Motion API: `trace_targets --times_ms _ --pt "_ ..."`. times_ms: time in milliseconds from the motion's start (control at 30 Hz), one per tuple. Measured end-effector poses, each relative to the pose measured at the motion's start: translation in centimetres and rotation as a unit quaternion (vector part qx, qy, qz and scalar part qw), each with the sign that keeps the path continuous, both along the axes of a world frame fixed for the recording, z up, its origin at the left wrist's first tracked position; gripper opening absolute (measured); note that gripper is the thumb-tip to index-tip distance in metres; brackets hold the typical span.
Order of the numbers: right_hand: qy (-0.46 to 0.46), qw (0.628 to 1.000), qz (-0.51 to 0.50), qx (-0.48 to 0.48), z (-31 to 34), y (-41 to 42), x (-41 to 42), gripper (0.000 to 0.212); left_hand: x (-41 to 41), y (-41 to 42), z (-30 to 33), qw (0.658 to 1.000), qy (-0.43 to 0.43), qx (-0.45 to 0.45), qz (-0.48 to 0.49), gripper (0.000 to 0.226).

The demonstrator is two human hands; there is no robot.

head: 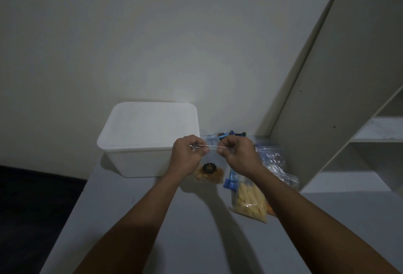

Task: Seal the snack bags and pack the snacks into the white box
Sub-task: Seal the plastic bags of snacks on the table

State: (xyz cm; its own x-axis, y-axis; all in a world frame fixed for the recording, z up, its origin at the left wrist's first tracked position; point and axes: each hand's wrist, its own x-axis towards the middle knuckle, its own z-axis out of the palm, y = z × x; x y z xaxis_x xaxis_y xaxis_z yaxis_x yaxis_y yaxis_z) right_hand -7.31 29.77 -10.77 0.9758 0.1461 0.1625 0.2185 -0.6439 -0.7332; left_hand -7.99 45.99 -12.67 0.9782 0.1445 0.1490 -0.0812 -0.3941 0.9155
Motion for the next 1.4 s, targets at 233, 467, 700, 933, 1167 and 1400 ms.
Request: trace_targets --times_ms 233,467,700,933,1167,1400 --pt "-0.001 1.000 0.001 0.009 0.1 0.0 -0.1 0.003 -0.1 -0.1 0.7 1.000 0.003 -0.004 0.000 0.006" --pt "-0.008 1.000 0.006 -0.022 0.4 -0.2 0.2 0.015 -0.4 -0.5 1.2 0.999 0.015 -0.037 -0.015 0.008" --pt "-0.016 0.998 0.020 -0.049 0.3 0.0 -0.1 0.002 -0.5 -0.3 1.1 1.000 0.018 -0.015 0.017 0.011" --pt "-0.045 0.997 0.001 -0.069 0.0 0.4 0.1 0.002 -0.6 -1.0 1.0 1.000 0.017 0.002 0.005 0.012" --pt "0.012 0.999 0.001 -0.046 0.2 -0.7 0.3 0.004 0.0 0.4 1.0 1.000 0.024 -0.007 0.013 0.015" --pt "0.026 0.999 0.019 -0.039 0.3 -1.6 0.6 0.009 0.3 1.2 1.1 0.999 0.031 -0.007 0.024 0.012"
